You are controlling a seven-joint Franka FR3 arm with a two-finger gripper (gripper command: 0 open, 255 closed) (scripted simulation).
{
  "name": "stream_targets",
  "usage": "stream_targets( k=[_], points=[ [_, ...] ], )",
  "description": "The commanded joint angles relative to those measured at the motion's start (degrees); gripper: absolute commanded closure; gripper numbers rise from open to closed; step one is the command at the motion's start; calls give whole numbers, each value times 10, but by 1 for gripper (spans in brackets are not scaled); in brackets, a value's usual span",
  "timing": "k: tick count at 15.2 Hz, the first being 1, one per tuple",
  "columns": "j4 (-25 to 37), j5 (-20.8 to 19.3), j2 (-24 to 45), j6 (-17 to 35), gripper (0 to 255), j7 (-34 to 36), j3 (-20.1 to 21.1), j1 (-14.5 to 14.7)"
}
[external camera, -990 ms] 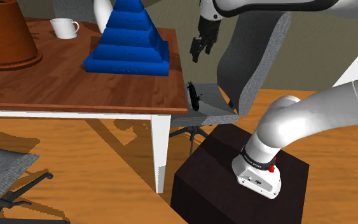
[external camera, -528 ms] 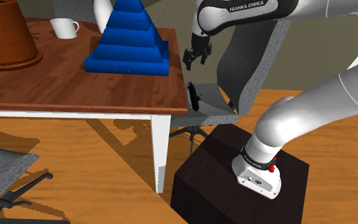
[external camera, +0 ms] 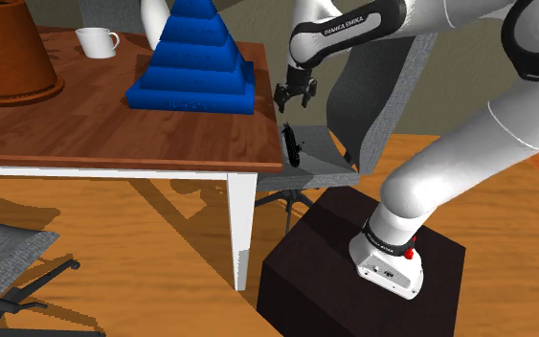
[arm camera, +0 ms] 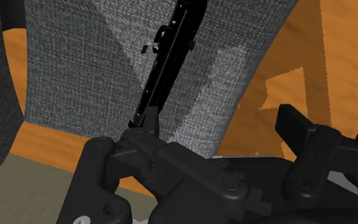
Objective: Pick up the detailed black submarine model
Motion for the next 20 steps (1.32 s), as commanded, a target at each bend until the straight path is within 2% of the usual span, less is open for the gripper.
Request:
stream_targets(
  k=[1, 11, 20],
  points=[
    [3, -4, 73, 53, 0, 40, -4, -16],
    [49, 21, 259, 171, 0, 123, -41, -57],
    [44, 24, 317, 232, 0, 129, -42, -59]
  ],
)
